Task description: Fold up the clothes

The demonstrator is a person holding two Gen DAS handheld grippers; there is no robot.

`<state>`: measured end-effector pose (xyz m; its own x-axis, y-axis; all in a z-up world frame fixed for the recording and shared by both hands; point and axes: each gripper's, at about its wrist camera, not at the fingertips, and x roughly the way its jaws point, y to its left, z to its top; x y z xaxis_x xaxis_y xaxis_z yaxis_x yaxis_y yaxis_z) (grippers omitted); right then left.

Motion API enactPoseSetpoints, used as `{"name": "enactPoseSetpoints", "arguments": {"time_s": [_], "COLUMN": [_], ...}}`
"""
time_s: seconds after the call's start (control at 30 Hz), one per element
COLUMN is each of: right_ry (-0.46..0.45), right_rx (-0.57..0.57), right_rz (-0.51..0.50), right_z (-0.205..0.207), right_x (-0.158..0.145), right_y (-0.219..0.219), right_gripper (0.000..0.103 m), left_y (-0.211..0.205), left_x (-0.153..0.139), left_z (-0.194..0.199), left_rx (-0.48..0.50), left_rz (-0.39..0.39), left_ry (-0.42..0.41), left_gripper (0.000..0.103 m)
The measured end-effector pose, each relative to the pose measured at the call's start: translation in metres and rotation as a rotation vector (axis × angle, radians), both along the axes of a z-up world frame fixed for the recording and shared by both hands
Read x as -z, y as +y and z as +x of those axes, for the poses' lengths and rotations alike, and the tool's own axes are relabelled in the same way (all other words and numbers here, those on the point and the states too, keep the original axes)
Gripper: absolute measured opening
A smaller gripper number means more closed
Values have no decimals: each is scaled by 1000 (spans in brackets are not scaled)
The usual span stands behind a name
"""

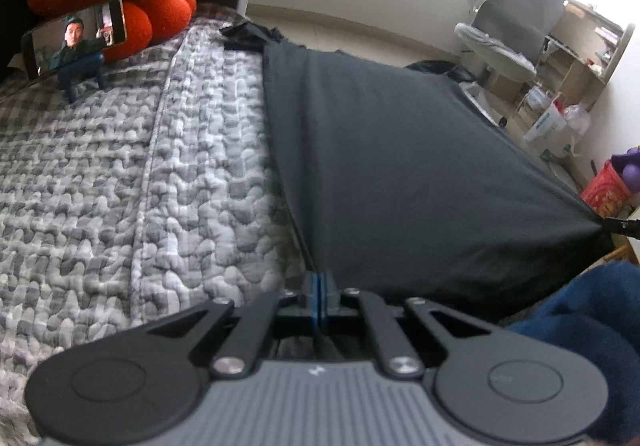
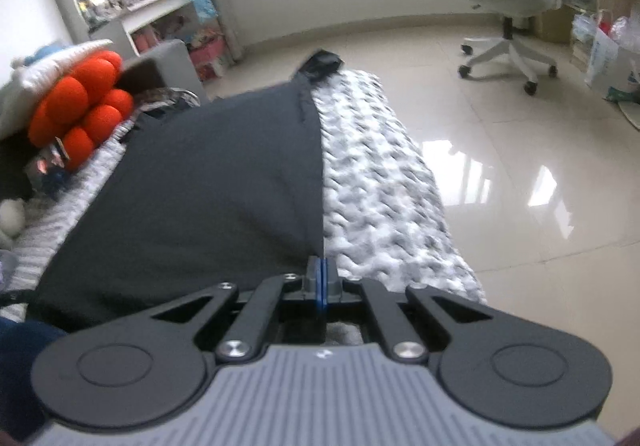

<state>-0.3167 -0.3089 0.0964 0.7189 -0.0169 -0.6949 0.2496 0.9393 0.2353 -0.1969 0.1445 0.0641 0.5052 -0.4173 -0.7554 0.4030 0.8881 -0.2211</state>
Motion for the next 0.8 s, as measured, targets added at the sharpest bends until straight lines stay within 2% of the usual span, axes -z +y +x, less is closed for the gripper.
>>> {"name": "enactPoseSetpoints", "arguments": {"time_s": [0.37,0.57,0.67,0.73,0.8], "right_ry": [102,138,143,142,140], "right_rx": [33,32,36,44,63], "right_rz": [-8,-58,-61,-58,-65], "right_z": [1,7,7,5,2], "right_x": [45,56,56,55,52], "right_y": [-3,3,2,-1,-4], "right_gripper": [0,1,5,12,12], "left_y": [-5,3,13,20,26], "left_x": [36,36,31,27,23], "left_z": [0,6,8,10,11], "left_rx": [16,0,-23,-39,-55], "left_rz": [25,-10,-42,-52,-52], "left_ry": [82,116,124,121,113], "left_gripper": [1,2,2,4,5]}}
